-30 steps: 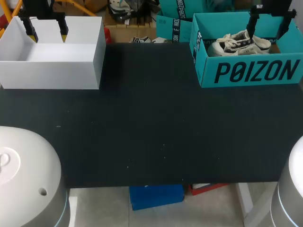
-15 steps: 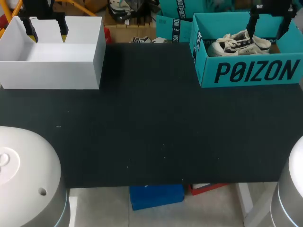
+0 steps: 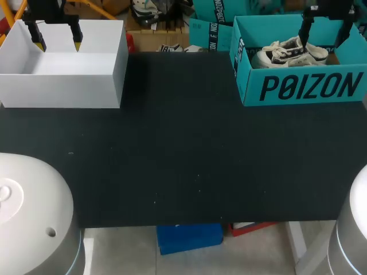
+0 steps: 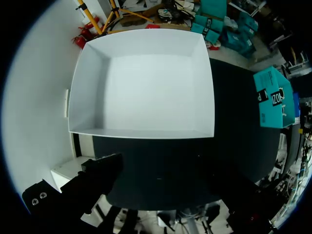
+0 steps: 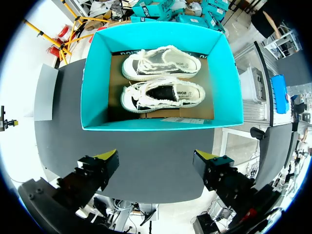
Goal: Take the shoe out of the shoebox, open the shoe tongue, remove and reinsert the insole, then place the shoe into the shoebox
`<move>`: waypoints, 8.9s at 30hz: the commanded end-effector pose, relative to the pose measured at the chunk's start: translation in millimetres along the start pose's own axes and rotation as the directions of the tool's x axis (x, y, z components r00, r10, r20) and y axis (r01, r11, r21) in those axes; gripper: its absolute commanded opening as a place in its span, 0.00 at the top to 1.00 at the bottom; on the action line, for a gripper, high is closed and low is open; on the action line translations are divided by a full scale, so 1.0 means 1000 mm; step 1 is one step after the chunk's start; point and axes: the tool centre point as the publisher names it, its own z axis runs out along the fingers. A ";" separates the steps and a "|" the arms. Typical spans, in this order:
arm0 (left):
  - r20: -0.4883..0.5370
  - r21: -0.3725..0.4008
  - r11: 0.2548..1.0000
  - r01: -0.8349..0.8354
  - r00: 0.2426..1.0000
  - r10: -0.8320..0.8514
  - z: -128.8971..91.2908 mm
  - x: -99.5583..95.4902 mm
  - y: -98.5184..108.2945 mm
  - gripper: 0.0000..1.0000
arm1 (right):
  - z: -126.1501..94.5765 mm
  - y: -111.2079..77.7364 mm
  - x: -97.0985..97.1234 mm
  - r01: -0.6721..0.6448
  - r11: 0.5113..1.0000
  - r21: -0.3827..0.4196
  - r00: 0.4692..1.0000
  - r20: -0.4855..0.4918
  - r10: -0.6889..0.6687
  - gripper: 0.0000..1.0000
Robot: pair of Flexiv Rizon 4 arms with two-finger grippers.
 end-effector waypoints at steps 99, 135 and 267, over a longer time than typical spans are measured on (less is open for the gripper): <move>0.001 0.000 1.000 0.001 1.000 -0.001 0.000 0.000 0.001 0.00 | 0.119 0.121 -0.043 0.997 -0.058 -0.044 -0.057 0.010 -0.998 0.21; 0.001 0.000 1.000 0.001 1.000 -0.001 0.000 0.000 0.001 0.00 | 0.169 0.148 -0.065 0.990 -0.137 -0.041 -0.139 -0.042 -0.989 0.56; 0.001 0.000 1.000 0.001 1.000 -0.001 0.000 0.000 0.001 0.00 | 0.019 -0.137 0.278 0.999 0.024 0.045 0.021 0.079 -0.997 1.00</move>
